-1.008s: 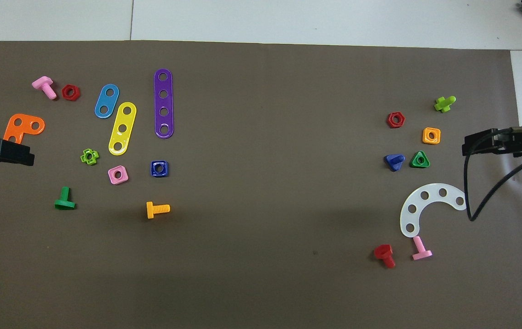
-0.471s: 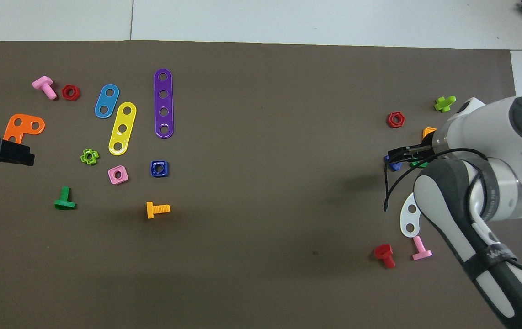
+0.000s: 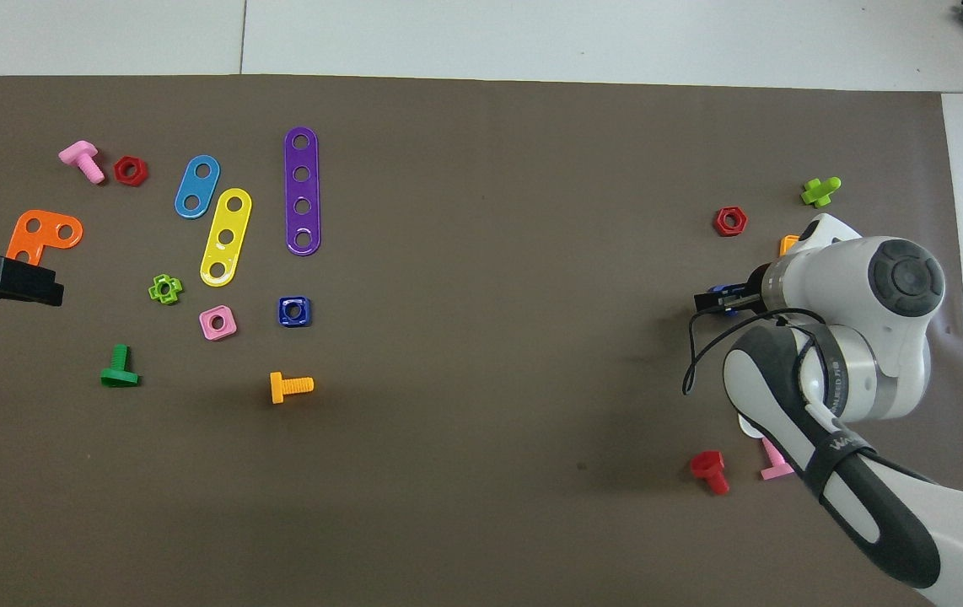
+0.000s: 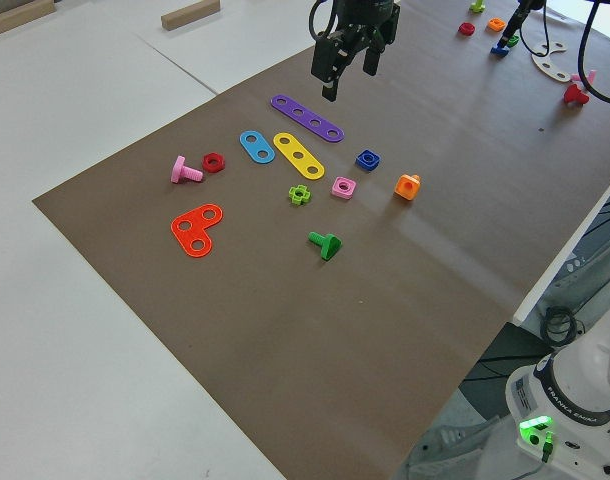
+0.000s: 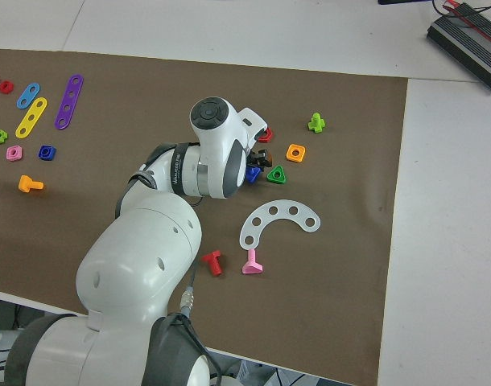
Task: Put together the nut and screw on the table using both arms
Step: 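Close the right gripper on the blue screw and lift it, then carry the blue screw to the table centre and set it down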
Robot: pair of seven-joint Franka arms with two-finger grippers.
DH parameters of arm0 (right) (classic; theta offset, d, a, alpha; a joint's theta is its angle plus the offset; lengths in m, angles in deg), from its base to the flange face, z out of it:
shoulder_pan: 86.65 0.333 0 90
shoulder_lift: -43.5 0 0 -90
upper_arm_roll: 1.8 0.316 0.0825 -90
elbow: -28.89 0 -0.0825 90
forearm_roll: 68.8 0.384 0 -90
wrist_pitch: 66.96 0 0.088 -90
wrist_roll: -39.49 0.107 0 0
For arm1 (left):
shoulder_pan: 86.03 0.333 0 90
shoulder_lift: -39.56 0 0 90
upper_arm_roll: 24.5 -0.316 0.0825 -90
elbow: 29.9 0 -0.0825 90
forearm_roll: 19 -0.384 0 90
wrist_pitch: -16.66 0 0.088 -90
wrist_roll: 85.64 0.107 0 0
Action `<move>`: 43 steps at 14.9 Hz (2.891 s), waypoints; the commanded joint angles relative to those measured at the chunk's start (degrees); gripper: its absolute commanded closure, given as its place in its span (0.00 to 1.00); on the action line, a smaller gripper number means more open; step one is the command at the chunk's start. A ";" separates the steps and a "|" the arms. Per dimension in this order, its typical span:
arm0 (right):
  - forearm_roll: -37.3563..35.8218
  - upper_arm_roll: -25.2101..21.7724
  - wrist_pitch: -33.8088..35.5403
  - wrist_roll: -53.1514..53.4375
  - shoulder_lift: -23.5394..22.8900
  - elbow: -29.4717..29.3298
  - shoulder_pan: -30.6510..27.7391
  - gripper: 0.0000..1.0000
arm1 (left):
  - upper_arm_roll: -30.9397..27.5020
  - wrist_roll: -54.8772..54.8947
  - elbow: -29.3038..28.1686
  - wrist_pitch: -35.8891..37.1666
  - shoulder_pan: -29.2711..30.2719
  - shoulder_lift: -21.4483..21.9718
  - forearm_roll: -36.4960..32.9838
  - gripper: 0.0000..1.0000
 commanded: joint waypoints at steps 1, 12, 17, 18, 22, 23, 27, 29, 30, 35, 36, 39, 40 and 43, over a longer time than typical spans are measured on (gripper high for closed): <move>1.03 0.39 -1.47 -3.78 0.25 0.68 -1.20 0.21 | 0.28 0.05 -2.07 -1.02 0.45 1.69 -0.47 0.00; 1.03 0.39 -4.11 -4.31 -1.25 0.59 -1.64 0.61 | 0.28 0.05 -2.07 -1.02 0.45 1.69 -0.47 0.00; 1.03 0.39 -3.94 -4.05 -1.25 0.50 -1.64 1.00 | 0.28 0.05 -2.07 -1.02 0.45 1.69 -0.47 0.00; 1.11 0.39 -3.93 -2.83 -1.33 0.50 -1.56 1.00 | 0.28 0.05 -2.07 -1.02 0.45 1.69 -0.47 0.00; 2.34 0.48 0.44 -2.12 -1.07 -2.21 -1.03 1.00 | 0.28 0.05 -2.07 -1.02 0.45 1.69 -0.47 0.00; 3.56 0.48 4.03 -1.77 -0.46 -4.75 -0.77 1.00 | 0.28 0.05 -2.07 -1.02 0.45 1.69 -0.47 0.00; 5.33 0.48 20.73 7.61 -0.01 -19.15 1.78 1.00 | 0.28 0.05 -2.07 -1.02 0.45 1.69 -0.47 0.00; 4.64 0.48 22.61 13.59 -0.28 -23.04 5.72 1.00 | 0.28 0.05 -2.07 -1.02 0.45 1.69 -0.47 0.00; 4.11 0.48 21.83 17.88 -0.37 -23.66 8.61 1.00 | 0.28 0.05 -2.07 -1.02 0.45 1.69 -0.47 0.00; -1.26 0.48 19.09 40.56 -8.25 -32.52 21.71 1.00 | 0.28 -0.21 -1.98 -0.76 0.45 1.69 -0.47 0.00; -1.17 0.48 18.92 43.21 -10.45 -34.46 23.82 1.00 | 0.28 -0.13 -1.98 -0.76 0.28 1.69 -0.47 0.00; -2.30 0.48 15.23 48.22 -13.53 -34.65 27.43 1.00 | 0.37 -0.04 -1.98 -0.93 0.19 1.69 -0.47 0.00; -4.23 0.39 14.70 51.12 -15.38 -34.74 29.71 1.00 | 0.29 -0.04 -1.89 -1.28 0.19 1.78 -0.47 0.00; -8.11 0.48 11.72 57.64 -19.17 -35.53 31.40 1.00 | 0.37 -0.13 -1.89 -0.67 -0.16 1.86 -0.47 0.00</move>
